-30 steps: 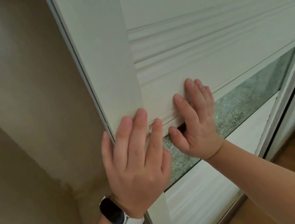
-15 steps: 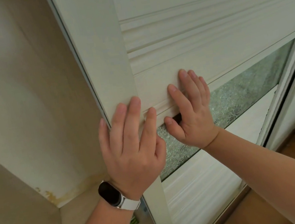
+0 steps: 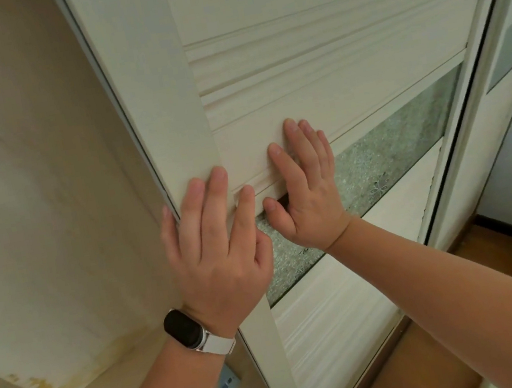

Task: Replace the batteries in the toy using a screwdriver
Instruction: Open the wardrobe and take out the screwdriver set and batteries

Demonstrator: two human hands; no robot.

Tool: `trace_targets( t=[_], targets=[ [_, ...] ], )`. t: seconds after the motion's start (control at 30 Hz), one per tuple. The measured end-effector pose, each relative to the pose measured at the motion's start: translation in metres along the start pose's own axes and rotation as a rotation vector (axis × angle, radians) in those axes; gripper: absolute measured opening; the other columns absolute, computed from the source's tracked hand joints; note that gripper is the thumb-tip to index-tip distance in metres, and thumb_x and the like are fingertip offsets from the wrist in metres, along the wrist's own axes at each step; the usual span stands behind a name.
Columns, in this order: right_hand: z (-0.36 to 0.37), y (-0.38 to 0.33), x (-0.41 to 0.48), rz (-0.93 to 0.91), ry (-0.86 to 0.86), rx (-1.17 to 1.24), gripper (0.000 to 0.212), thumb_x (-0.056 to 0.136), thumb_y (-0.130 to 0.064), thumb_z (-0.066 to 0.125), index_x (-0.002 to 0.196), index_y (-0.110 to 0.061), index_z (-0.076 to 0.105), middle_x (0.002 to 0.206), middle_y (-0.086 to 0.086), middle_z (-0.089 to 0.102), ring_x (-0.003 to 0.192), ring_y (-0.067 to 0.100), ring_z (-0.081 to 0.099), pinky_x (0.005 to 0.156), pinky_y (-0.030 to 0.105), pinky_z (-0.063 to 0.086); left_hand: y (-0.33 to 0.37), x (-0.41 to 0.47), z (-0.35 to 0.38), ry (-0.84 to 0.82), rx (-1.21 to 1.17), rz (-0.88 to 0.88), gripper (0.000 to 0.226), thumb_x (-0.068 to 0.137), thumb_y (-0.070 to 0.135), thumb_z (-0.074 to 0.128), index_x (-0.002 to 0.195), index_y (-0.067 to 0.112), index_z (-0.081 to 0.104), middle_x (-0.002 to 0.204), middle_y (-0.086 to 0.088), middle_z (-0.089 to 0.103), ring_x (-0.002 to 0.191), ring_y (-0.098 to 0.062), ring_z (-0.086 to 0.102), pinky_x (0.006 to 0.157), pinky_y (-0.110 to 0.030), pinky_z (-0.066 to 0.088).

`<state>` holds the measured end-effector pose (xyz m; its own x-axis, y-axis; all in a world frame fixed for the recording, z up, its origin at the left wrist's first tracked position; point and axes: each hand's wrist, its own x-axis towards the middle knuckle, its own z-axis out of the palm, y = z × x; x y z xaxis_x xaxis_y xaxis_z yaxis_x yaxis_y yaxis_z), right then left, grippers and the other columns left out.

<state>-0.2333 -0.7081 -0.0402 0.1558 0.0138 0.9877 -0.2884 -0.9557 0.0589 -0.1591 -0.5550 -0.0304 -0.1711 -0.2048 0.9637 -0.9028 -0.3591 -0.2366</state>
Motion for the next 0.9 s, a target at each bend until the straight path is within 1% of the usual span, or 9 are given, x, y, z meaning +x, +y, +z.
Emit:
trace_targets(
  t=[0.07,0.13,0.23,0.37,0.47,0.6,0.67,0.83,0.9],
  targets=[
    [-0.001,0.012,-0.001,-0.016,-0.008,-0.012,0.058,0.099,-0.050,0.031,0.139,-0.008,0.040,0.146,0.023,0.034,0.138,0.042,0.034,0.112,0.061,0.031,0.006,0.003,0.007,0.001,-0.010,0.004,0.035,0.080,0.014,0.065,0.113,0.014,0.077,0.142,-0.013,0.048,0.139,-0.029,0.035,0.109,-0.055,0.038],
    [-0.004,0.025,-0.002,-0.027,-0.014,-0.021,0.059,0.098,-0.051,0.033,0.139,-0.009,0.040,0.146,0.022,0.034,0.138,0.041,0.035,0.112,0.059,0.032,0.012,0.006,0.013,0.002,-0.032,0.006,0.036,0.080,0.013,0.065,0.113,0.012,0.077,0.142,-0.013,0.048,0.138,-0.029,0.036,0.103,-0.058,0.045],
    [-0.008,0.043,-0.003,-0.052,-0.027,-0.045,0.059,0.098,-0.051,0.036,0.139,-0.010,0.041,0.147,0.022,0.034,0.138,0.040,0.037,0.111,0.058,0.034,0.020,0.009,0.023,0.004,-0.038,0.011,0.035,0.081,0.014,0.064,0.114,0.012,0.076,0.142,-0.013,0.048,0.138,-0.030,0.037,0.100,-0.058,0.046],
    [-0.017,0.065,-0.003,-0.063,-0.063,-0.048,0.058,0.097,-0.048,0.042,0.140,-0.009,0.043,0.148,0.024,0.037,0.137,0.042,0.040,0.107,0.060,0.039,0.033,0.014,0.039,0.004,-0.043,0.029,0.032,0.083,0.012,0.062,0.111,0.012,0.077,0.140,-0.014,0.052,0.134,-0.033,0.042,0.096,-0.059,0.049],
    [-0.023,0.076,-0.002,-0.037,-0.096,-0.040,0.057,0.097,-0.045,0.045,0.141,-0.007,0.042,0.147,0.029,0.040,0.138,0.044,0.039,0.107,0.060,0.038,0.043,0.017,0.050,-0.003,-0.052,0.022,0.031,0.086,0.013,0.059,0.111,0.012,0.077,0.142,-0.013,0.050,0.135,-0.031,0.040,0.103,-0.057,0.044],
    [-0.031,0.092,-0.002,-0.042,-0.138,-0.047,0.058,0.096,-0.043,0.050,0.141,-0.006,0.043,0.146,0.029,0.040,0.139,0.044,0.038,0.107,0.059,0.039,0.054,0.019,0.063,-0.001,-0.056,0.016,0.031,0.086,0.013,0.059,0.112,0.012,0.076,0.144,-0.011,0.051,0.139,-0.030,0.036,0.108,-0.055,0.036],
    [-0.035,0.097,-0.001,-0.039,-0.146,-0.061,0.058,0.096,-0.042,0.051,0.141,-0.006,0.043,0.147,0.028,0.040,0.140,0.043,0.038,0.108,0.056,0.039,0.058,0.020,0.068,-0.005,-0.071,0.022,0.032,0.087,0.013,0.058,0.113,0.014,0.076,0.144,-0.010,0.048,0.140,-0.029,0.035,0.109,-0.055,0.035],
    [-0.048,0.103,0.001,-0.024,-0.207,-0.123,0.059,0.095,-0.039,0.058,0.141,-0.005,0.044,0.148,0.028,0.042,0.139,0.042,0.041,0.110,0.052,0.039,0.064,0.022,0.077,-0.023,-0.125,0.053,0.032,0.085,0.014,0.059,0.111,0.020,0.076,0.144,-0.009,0.048,0.142,-0.030,0.034,0.113,-0.055,0.030],
    [-0.056,0.101,0.003,-0.004,-0.242,-0.142,0.058,0.095,-0.039,0.060,0.140,-0.004,0.049,0.147,0.028,0.044,0.137,0.042,0.043,0.109,0.052,0.041,0.066,0.023,0.077,-0.042,-0.142,0.066,0.032,0.085,0.015,0.058,0.112,0.021,0.075,0.145,-0.009,0.048,0.142,-0.031,0.033,0.112,-0.056,0.030]
  ],
)
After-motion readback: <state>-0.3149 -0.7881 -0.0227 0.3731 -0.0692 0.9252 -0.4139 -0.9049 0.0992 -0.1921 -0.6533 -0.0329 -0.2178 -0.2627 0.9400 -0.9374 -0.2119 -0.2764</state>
